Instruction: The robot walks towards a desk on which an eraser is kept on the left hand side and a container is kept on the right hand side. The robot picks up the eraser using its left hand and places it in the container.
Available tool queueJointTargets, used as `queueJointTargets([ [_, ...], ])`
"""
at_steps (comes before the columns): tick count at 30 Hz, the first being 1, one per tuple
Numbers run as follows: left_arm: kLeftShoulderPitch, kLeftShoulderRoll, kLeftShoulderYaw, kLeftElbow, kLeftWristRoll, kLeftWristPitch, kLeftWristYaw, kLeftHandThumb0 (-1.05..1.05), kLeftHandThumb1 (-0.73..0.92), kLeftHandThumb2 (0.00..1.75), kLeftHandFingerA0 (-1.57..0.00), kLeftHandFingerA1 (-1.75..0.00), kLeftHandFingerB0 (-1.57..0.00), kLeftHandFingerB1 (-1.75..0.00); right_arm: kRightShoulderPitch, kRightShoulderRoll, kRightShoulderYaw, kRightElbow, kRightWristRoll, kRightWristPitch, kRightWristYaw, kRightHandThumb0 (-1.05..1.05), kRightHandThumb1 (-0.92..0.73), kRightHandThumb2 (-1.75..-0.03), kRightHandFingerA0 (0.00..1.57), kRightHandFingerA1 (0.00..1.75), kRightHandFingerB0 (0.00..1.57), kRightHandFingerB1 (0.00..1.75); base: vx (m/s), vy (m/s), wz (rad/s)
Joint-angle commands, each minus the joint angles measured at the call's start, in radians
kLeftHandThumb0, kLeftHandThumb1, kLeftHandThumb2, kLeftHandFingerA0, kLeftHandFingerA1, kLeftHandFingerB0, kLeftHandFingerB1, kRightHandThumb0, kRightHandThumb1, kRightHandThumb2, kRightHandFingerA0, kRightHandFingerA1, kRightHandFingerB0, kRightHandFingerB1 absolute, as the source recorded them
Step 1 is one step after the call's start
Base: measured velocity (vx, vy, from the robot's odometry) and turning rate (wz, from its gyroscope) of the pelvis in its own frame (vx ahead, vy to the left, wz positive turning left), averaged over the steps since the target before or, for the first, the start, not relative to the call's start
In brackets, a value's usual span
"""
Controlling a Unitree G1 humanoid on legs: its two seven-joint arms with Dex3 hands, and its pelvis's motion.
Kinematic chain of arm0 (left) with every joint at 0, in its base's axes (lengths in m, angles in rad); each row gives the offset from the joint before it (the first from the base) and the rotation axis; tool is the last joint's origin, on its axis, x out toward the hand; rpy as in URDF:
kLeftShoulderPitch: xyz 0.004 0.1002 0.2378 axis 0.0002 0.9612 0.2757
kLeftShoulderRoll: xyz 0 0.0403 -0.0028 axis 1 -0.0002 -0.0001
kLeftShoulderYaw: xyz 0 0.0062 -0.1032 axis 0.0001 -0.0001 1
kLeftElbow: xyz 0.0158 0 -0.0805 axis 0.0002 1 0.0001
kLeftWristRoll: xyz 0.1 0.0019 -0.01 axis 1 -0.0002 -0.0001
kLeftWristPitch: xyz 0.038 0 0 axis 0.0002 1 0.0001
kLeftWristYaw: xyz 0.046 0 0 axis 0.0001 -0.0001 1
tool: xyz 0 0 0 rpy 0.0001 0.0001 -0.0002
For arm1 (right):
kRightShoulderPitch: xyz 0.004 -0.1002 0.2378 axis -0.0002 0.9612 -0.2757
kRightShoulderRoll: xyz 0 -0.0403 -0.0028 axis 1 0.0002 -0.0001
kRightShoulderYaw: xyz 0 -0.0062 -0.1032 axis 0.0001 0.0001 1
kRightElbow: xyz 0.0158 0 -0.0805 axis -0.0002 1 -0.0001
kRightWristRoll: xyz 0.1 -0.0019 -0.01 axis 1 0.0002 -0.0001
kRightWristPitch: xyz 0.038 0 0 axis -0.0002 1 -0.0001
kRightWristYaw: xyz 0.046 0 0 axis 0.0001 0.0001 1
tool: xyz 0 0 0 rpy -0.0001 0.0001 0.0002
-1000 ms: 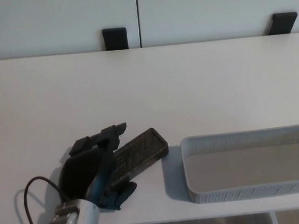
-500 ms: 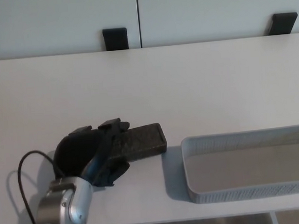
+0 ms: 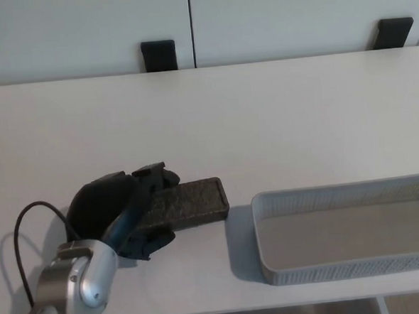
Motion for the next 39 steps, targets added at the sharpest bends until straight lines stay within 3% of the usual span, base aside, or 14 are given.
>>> queueJointTargets([
  [1, 0.062, -0.027, 0.052, -0.008, -0.100, -0.036, 0.000, -0.31, 0.74, 0.66, -0.80, -1.53, -0.75, -0.96, -0.005, -0.018, 0.002, -0.002, -0.009, 0.012, 0.001, -0.50, -0.39, -0.74, 0.42, 0.58, 0.34, 0.51, 0.00, 0.000, 0.00],
  [2, 0.066, -0.050, 0.082, -0.021, -0.138, -0.043, 0.003, -0.30, 0.76, 0.62, -0.83, -1.53, -0.72, -1.03, -0.006, -0.017, 0.001, -0.001, -0.005, 0.013, 0.005, -0.50, -0.39, -0.75, 0.42, 0.58, 0.34, 0.51, 0.00, 0.000, 0.00],
  [4, 0.058, -0.086, 0.138, -0.069, -0.188, -0.036, 0.001, -0.34, 0.79, 0.63, -0.89, -1.43, -0.82, -0.91, -0.007, -0.017, 0.000, 0.000, -0.003, 0.013, 0.010, -0.50, -0.39, -0.75, 0.42, 0.58, 0.34, 0.51, 0.00, 0.000, 0.00],
  [9, 0.031, -0.190, 0.260, -0.164, -0.326, -0.016, -0.014, -0.23, 0.80, 0.63, -1.00, -1.50, -0.82, -1.03, -0.007, -0.019, 0.000, 0.000, -0.003, 0.018, 0.010, -0.49, -0.39, -0.74, 0.42, 0.58, 0.34, 0.51, 0.00, 0.000, 0.00],
  [18, -0.032, -0.228, 0.322, -0.391, -0.370, 0.101, -0.107, -0.18, 0.71, 0.67, -1.11, -1.40, -0.88, -1.01, -0.012, -0.020, 0.011, 0.001, -0.014, 0.027, 0.000, -0.50, -0.38, -0.75, 0.44, 0.60, 0.36, 0.52, 0.00, 0.000, 0.00],
  [24, -0.065, -0.221, 0.271, -0.498, -0.342, 0.179, -0.155, -0.20, 0.71, 0.63, -1.13, -1.35, -0.84, -1.06, -0.010, -0.024, 0.018, -0.004, -0.016, 0.024, 0.008, -0.50, -0.38, -0.75, 0.44, 0.60, 0.35, 0.52, 0.00, 0.000, 0.00],
  [30, -0.121, -0.225, 0.144, -0.527, -0.303, 0.221, -0.177, -0.11, 0.70, 0.64, -0.96, -1.38, -0.88, -0.90, -0.004, -0.025, 0.018, -0.011, -0.021, 0.031, 0.012, -0.50, -0.38, -0.75, 0.44, 0.60, 0.35, 0.52, 0.00, 0.000, 0.00],
  [31, -0.127, -0.223, 0.123, -0.518, -0.292, 0.204, -0.171, -0.09, 0.70, 0.60, -1.00, -1.10, -0.89, -0.79, -0.005, -0.024, 0.020, -0.012, -0.023, 0.031, 0.012, -0.50, -0.38, -0.75, 0.43, 0.60, 0.35, 0.52, 0.00, 0.000, 0.00],
  [32, -0.138, -0.211, 0.091, -0.516, -0.264, 0.203, -0.173, -0.09, 0.69, 0.60, -1.08, -1.06, -0.90, -0.77, -0.007, -0.027, 0.027, -0.015, -0.033, 0.033, 0.009, -0.51, -0.39, -0.75, 0.42, 0.59, 0.34, 0.52, 0.00, 0.000, 0.00],
  [33, -0.143, -0.213, 0.078, -0.516, -0.261, 0.213, -0.174, -0.12, 0.69, 0.60, -1.04, -1.13, -0.91, -0.83, -0.008, -0.026, 0.028, -0.015, -0.034, 0.034, 0.007, -0.47, -0.50, -0.55, 0.44, 0.52, 0.40, 0.42, 0.00, 0.000, 0.00],
  [36, -0.175, -0.230, 0.005, -0.493, -0.233, 0.249, -0.172, -0.14, 0.68, 0.60, -1.05, -1.22, -0.93, -0.85, -0.014, -0.026, 0.031, -0.007, -0.039, 0.026, 0.002, -0.48, -0.49, -0.54, 0.45, 0.53, 0.42, 0.44, 0.00, 0.000, 0.00],
  [37, -0.180, -0.242, -0.012, -0.472, -0.239, 0.240, -0.165, -0.15, 0.66, 0.60, -1.06, -1.20, -0.95, -0.84, -0.015, -0.027, 0.032, -0.009, -0.040, 0.026, 0.001, -0.53, -0.38, -0.76, 0.43, 0.61, 0.37, 0.53, 0.00, 0.000, 0.00],
  [38, -0.200, -0.254, -0.067, -0.423, -0.211, 0.237, -0.158, -0.23, 0.62, 0.63, -1.05, -1.25, -0.97, -0.88, -0.016, -0.030, 0.034, -0.016, -0.040, 0.035, 0.002, -0.52, -0.38, -0.77, 0.43, 0.64, 0.37, 0.53, 0.00, 0.000, 0.00],
  [39, -0.208, -0.266, -0.089, -0.402, -0.205, 0.244, -0.151, -0.25, 0.61, 0.63, -1.07, -1.25, -0.96, -0.90, -0.016, -0.033, 0.039, -0.018, -0.046, 0.030, 0.002, -0.49, -0.50, -0.54, 0.45, 0.57, 0.43, 0.43, 0.00, 0.000, 0.00],
])
